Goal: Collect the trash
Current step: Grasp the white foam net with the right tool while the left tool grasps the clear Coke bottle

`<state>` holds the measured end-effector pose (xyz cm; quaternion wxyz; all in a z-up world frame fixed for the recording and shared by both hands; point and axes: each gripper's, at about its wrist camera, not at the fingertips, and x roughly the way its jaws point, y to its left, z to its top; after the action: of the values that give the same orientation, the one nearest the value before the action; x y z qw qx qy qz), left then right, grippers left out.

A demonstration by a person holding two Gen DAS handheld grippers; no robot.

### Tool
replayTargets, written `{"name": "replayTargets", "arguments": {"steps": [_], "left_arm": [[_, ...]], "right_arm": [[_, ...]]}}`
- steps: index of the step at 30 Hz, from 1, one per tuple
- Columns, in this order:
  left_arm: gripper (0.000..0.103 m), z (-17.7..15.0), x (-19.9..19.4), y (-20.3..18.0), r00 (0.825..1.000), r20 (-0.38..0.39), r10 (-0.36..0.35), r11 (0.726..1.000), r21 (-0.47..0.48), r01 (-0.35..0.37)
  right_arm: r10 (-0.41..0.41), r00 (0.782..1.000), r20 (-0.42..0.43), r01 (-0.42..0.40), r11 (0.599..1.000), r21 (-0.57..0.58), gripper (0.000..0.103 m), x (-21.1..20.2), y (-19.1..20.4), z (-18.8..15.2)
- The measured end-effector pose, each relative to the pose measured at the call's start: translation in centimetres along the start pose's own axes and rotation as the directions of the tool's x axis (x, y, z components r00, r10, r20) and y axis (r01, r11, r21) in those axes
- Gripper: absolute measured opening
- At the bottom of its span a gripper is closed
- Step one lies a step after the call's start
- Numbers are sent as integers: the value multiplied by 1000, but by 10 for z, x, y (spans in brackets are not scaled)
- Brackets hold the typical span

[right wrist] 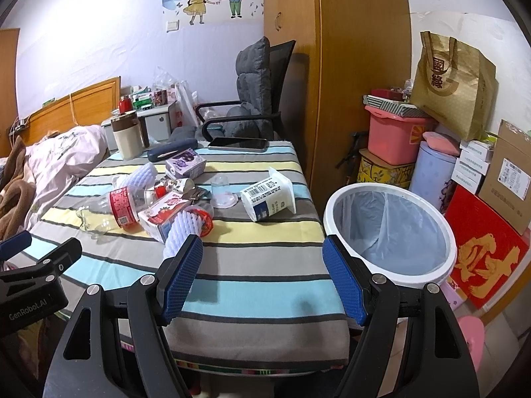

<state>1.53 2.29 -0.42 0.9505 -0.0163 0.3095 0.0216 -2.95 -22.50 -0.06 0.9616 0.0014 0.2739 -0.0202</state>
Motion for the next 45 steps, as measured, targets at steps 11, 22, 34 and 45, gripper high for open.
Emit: {"name": "replayTargets", "arguments": {"steps": [11, 22, 34, 45], "left_arm": [[101, 8, 32, 44, 996, -54, -69, 997, -35, 67], [100, 29, 71, 69, 983, -111, -145, 989, 12, 147], [100, 67, 115, 43, 961, -177, -212, 934, 253, 253], [90, 70, 149, 19, 918, -326, -225, 871, 354, 340]], "right_arm": [[216, 973, -83, -218, 976, -8, 76, 35, 20, -10], [242, 945, -220, -258, 965, -45, 51, 74, 46, -11], [260, 937, -233, -276, 960, -38, 25, 71, 34, -4], [268, 944, -190, -276, 961, -16, 24, 66, 20, 8]]}}
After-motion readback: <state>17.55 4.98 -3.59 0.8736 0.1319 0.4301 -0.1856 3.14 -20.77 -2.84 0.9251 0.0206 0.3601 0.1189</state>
